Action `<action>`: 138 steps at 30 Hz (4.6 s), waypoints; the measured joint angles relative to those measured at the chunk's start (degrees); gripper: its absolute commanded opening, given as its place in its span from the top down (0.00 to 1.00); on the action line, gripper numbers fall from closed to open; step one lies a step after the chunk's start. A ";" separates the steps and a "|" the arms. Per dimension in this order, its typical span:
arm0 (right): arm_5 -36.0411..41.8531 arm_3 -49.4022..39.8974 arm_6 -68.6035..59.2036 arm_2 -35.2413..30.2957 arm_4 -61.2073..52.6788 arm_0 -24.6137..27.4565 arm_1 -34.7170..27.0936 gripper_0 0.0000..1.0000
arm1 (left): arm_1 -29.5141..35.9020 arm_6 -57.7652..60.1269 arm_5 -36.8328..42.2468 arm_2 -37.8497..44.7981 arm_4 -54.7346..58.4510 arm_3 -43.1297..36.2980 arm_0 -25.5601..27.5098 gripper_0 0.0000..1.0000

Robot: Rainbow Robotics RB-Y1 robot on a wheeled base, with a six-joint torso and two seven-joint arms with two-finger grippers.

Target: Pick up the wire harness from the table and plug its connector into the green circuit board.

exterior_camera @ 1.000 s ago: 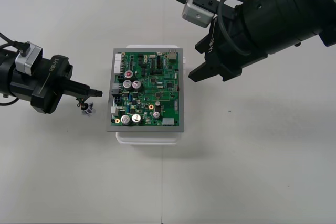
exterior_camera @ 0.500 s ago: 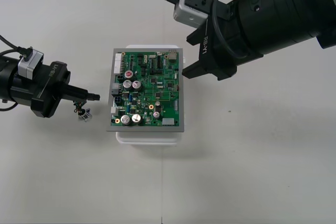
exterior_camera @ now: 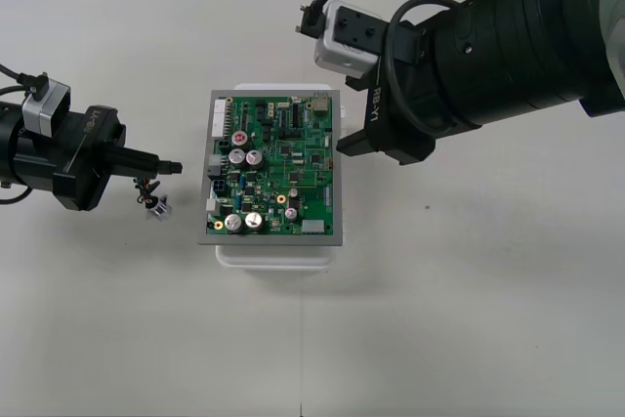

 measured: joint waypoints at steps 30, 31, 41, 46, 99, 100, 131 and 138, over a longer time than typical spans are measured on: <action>0.00 -2.02 0.01 5.37 9.05 0.01 2.78 0.31 | -2.04 -0.52 0.00 0.00 0.16 0.03 0.00 1.00; 0.00 -2.02 0.01 5.68 9.41 0.01 2.79 0.31 | -2.14 -0.53 0.00 0.00 0.16 0.02 0.00 1.00; 0.00 -2.45 0.02 7.06 10.91 0.01 3.41 0.31 | -2.29 -0.54 0.00 0.00 0.16 0.01 0.00 1.00; 0.00 -2.75 0.02 7.06 10.75 0.01 3.47 0.31 | -2.29 -0.55 0.00 0.00 0.16 0.01 0.00 1.00; 0.00 -1.69 0.02 7.06 7.22 0.01 3.35 0.31 | -3.20 -0.58 0.00 0.00 -0.64 -0.56 -0.02 1.00; 0.00 -1.69 0.02 7.06 7.39 0.01 3.35 0.31 | -3.20 -0.59 0.00 0.00 -0.68 -0.56 -0.02 1.00; 0.00 -1.69 0.02 7.06 8.20 0.01 3.01 0.31 | -4.06 -1.10 0.00 0.00 -0.76 -0.56 -0.03 1.00; 0.00 -1.69 0.02 7.06 8.10 0.01 3.01 0.31 | -4.07 -5.22 0.00 0.00 -0.76 -0.55 -0.05 1.00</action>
